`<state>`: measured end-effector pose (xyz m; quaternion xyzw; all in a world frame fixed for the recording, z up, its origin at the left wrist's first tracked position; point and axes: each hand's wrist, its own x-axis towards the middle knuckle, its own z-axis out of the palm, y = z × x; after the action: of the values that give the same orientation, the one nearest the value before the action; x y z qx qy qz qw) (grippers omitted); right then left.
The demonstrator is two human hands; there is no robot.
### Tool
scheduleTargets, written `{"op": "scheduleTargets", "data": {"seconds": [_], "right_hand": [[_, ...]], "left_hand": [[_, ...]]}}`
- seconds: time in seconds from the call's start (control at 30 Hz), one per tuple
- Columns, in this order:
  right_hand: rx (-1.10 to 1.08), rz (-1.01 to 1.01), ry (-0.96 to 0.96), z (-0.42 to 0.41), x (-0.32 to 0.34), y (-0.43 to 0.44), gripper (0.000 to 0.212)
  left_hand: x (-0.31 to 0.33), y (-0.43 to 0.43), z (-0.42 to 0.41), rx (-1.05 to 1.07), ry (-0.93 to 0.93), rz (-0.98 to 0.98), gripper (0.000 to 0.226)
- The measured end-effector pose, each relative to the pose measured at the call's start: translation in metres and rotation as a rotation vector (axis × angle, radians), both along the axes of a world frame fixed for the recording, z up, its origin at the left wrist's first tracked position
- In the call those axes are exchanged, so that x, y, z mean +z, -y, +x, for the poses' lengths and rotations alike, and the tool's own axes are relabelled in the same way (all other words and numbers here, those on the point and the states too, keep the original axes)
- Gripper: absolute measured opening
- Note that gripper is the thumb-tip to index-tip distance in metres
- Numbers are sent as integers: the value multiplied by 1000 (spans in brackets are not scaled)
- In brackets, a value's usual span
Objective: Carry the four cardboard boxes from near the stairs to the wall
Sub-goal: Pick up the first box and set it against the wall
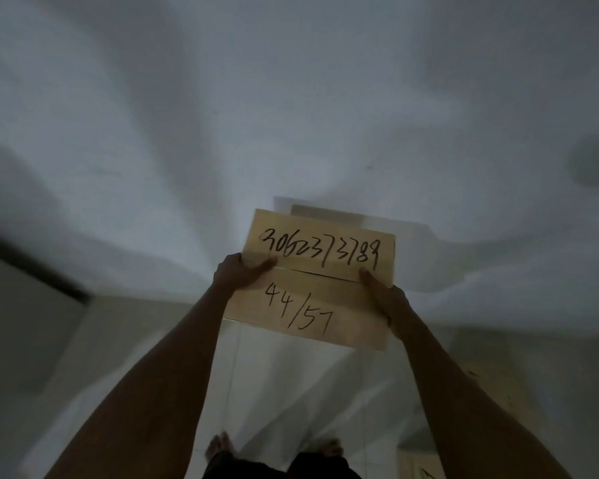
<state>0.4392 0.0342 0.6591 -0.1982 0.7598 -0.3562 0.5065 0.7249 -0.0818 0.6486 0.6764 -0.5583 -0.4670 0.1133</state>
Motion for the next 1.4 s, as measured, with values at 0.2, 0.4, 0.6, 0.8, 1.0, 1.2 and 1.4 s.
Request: {"op": "scheduleTargets", "data": {"seconds": [0.2, 0.4, 0.6, 0.8, 1.0, 1.2, 1.4], "right_hand": [[212, 13, -8, 159, -2, 42, 81], [396, 10, 1, 317, -17, 65, 82], [471, 64, -5, 422, -43, 86, 89], [521, 125, -37, 488, -93, 122, 111], [482, 163, -43, 554, -145, 168, 93], [450, 183, -42, 616, -165, 192, 69], [446, 182, -16, 671, -247, 226, 42]], "left_hand": [[-4, -24, 170, 246, -30, 6, 89], [-25, -45, 341, 451, -15, 35, 104], [-32, -45, 435, 528, 131, 44, 117], [-58, -18, 491, 572, 180, 125, 96], [-102, 19, 556, 606, 141, 136, 79], [-134, 50, 610, 582, 141, 163, 73], [-233, 97, 668, 548, 169, 193, 81]]}}
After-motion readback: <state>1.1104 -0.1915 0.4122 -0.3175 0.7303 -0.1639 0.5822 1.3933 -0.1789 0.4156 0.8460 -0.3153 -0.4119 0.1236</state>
